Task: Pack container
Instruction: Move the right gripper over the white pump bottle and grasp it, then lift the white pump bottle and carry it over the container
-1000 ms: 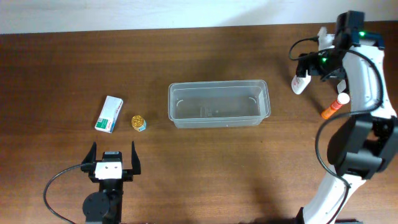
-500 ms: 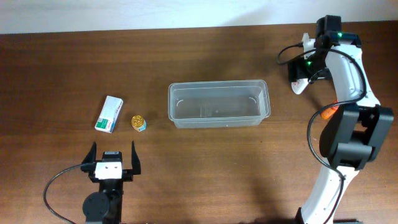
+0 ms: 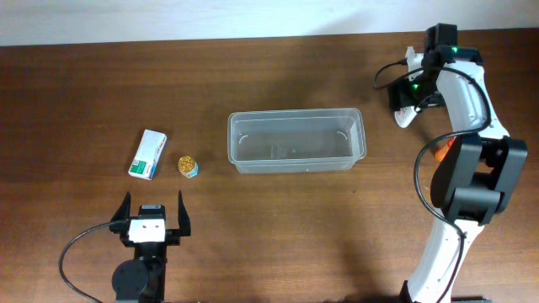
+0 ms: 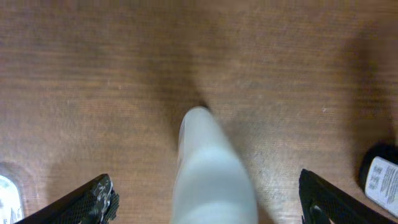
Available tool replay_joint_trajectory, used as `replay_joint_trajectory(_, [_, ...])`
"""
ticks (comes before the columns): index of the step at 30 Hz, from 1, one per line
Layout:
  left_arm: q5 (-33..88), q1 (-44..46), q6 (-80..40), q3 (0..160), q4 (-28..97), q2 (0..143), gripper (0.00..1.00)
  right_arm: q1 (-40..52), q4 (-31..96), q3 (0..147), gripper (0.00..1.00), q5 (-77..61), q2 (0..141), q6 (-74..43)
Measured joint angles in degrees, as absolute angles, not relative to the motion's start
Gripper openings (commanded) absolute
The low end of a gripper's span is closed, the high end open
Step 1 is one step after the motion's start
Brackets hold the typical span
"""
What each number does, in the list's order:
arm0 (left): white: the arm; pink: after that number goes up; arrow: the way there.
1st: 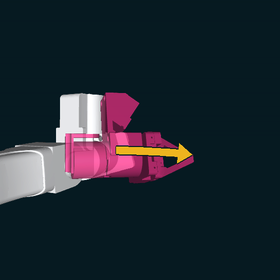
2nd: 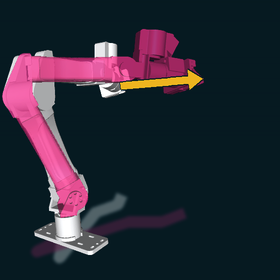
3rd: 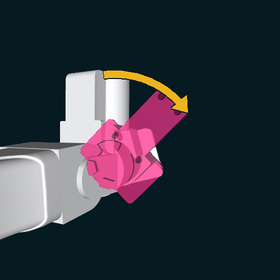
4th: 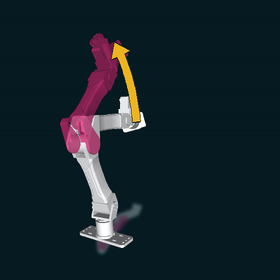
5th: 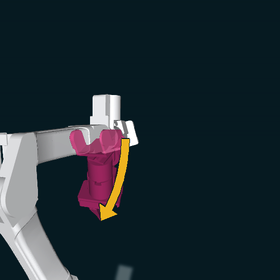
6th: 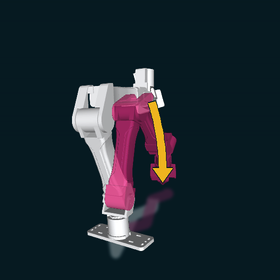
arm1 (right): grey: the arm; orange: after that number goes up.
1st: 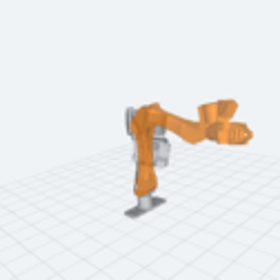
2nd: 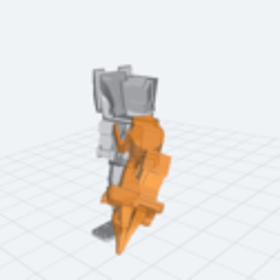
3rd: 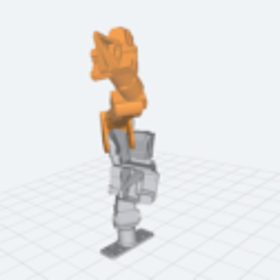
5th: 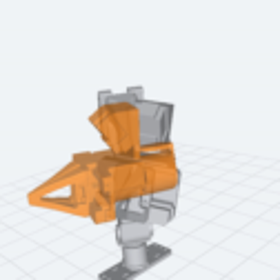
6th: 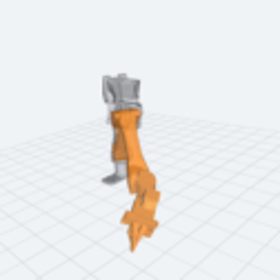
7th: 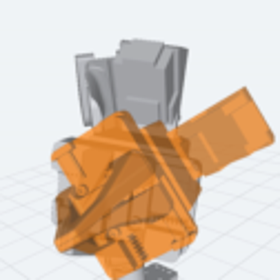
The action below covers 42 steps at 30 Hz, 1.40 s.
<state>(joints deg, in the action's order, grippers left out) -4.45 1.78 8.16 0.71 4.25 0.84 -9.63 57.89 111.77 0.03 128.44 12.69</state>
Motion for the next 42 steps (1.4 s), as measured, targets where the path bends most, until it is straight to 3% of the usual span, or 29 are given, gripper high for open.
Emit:
replay_joint_trajectory(13, [-4.4,1.8,8.2,0.7,4.3,0.8,0.99,-11.3,56.5,111.8,0.75,-0.3,128.4,13.1])
replay_joint_trajectory(25, [-4.4,1.8,8.2,0.7,4.3,0.8,0.99,-11.7,55.7,111.8,0.39,-5.3,128.4,13.5])
replay_joint_trajectory(32, [-4.4,1.8,8.2,0.7,4.3,0.8,0.99,-11.7,55.7,111.8,0.25,-6.0,128.4,13.5])
replay_joint_trajectory(42, [-4.4,1.8,8.2,0.7,4.3,0.8,0.99,-11.7,58.1,112.2,0.19,-6.1,128.4,13.5])
